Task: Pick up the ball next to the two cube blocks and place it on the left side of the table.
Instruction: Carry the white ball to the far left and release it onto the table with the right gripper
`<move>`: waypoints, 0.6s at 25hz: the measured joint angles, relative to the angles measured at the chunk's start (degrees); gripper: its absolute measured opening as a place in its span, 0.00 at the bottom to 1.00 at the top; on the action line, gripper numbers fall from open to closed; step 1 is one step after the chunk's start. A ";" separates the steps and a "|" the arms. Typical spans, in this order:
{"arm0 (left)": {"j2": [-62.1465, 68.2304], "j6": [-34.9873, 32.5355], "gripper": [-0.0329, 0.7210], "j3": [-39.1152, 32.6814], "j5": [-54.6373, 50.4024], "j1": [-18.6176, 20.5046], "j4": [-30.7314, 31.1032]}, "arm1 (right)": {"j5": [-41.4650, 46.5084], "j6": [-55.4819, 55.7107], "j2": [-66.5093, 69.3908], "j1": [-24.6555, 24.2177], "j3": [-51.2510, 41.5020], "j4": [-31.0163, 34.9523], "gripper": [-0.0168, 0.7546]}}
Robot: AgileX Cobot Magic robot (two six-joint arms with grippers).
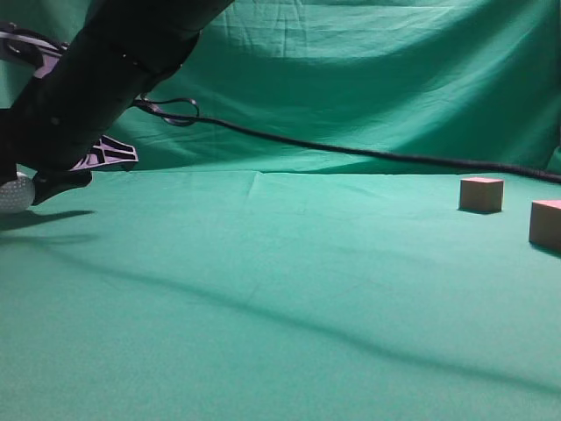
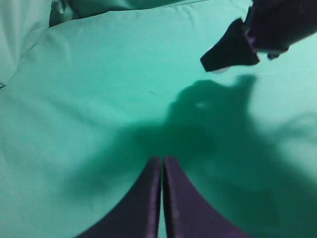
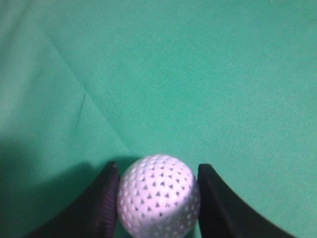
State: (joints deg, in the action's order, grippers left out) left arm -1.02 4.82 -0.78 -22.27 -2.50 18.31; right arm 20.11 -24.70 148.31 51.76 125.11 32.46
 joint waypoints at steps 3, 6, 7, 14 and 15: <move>0.00 0.00 0.04 0.00 0.00 0.00 0.00 | 0.00 -0.11 0.00 0.00 0.35 0.00 0.43; 0.00 0.00 0.04 0.00 0.00 0.00 0.00 | 0.00 -0.22 0.00 0.00 0.34 0.00 0.60; 0.00 0.00 0.04 0.00 0.00 0.00 0.00 | 0.00 -0.22 0.00 0.00 0.34 0.00 0.67; 0.00 0.00 0.04 0.00 0.00 0.00 0.00 | 3.73 -3.77 -5.01 -1.66 1.72 -0.70 0.77; 0.00 0.00 0.04 0.00 0.00 0.00 0.00 | 5.58 -4.22 -6.90 -2.19 2.41 -0.98 0.77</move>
State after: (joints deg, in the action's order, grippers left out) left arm -1.02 4.82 -0.78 -22.27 -2.50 18.31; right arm 25.69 -28.92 141.41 49.57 127.51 31.49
